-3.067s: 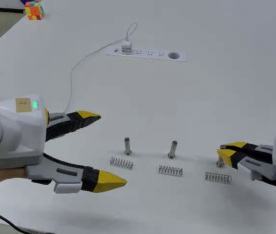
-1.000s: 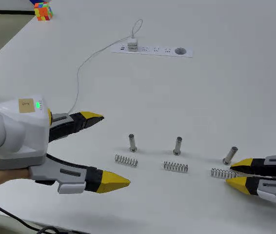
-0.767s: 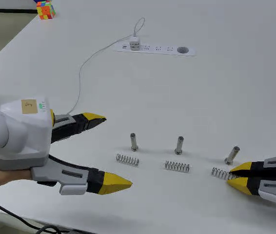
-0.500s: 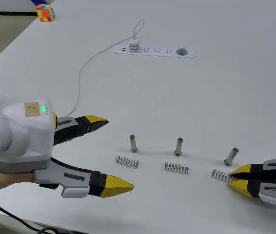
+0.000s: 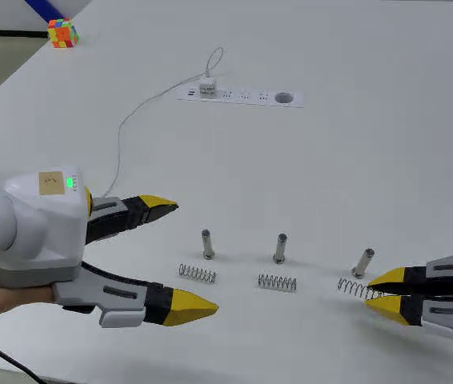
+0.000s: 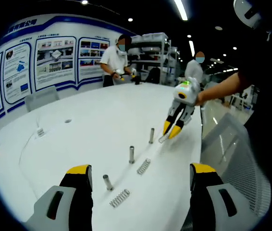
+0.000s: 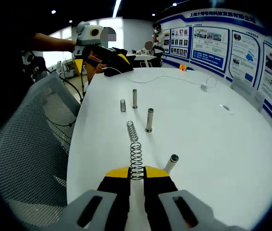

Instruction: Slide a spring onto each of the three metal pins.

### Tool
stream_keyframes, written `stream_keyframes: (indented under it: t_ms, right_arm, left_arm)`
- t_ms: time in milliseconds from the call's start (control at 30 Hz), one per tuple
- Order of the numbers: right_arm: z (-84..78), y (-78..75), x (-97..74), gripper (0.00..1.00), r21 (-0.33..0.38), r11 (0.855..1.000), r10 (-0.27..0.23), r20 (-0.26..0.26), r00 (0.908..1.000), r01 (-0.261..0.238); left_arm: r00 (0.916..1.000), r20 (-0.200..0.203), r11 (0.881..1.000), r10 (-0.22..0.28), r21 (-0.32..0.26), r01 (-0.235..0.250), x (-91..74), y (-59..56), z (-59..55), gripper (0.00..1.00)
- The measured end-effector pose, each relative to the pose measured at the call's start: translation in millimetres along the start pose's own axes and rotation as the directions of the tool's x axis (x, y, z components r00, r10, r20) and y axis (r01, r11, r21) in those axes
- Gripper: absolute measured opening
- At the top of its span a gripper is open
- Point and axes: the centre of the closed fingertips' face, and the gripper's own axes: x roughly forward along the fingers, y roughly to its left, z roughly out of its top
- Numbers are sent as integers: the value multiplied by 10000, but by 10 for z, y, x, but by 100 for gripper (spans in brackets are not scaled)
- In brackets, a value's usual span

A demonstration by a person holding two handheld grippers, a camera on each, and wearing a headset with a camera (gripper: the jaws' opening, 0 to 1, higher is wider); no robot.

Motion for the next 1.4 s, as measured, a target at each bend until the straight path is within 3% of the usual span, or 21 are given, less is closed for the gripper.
stream_keyframes:
  t_ms: [167, 267, 400, 567, 667, 767, 933, 1400]
  right_arm:
    - [221, 27, -103, 10, -279, 9996, -39, 200, 9998, 45]
    - [289, 54, -145, 10, -916, 9958, -12, -50, 10000, 7]
    - [429, 100, -190, 10, -961, 9953, 94, 126, 9999, -82]
    - [651, 201, -214, 10, -1415, 9898, 200, 277, 9994, -159]
    - [790, 276, -223, 10, -1539, 9877, 358, 515, 9980, -275]
    - [913, 355, -218, 10, -1685, 9848, 540, 700, 9961, -415]
    - [986, 409, -183, 10, -1918, 9802, 625, 612, 9962, -497]
    - [1027, 590, -110, 10, -2277, 9678, 1209, 479, 9915, -1070]
  left_arm:
    - [9994, 221, 9994, -251, 255, 246, 75, -70, 84, 81]
    - [9983, 275, 9986, -516, 164, 512, 131, -127, 118, 80]
    - [9968, 283, 9969, -750, 276, 742, 197, -190, 148, 73]
    - [9894, 677, 9913, -1287, 361, 1265, 299, -331, 271, 64]
    - [9879, 707, 9892, -1379, 604, 1337, 360, -369, 314, 60]
    - [9811, 820, 9840, -1750, 498, 1713, 416, -462, 356, 58]
    - [9736, 1046, 9788, -2027, 532, 1980, 467, -556, 416, 52]
    - [9572, 846, 9594, -2769, 798, 2705, 546, -752, 382, 34]
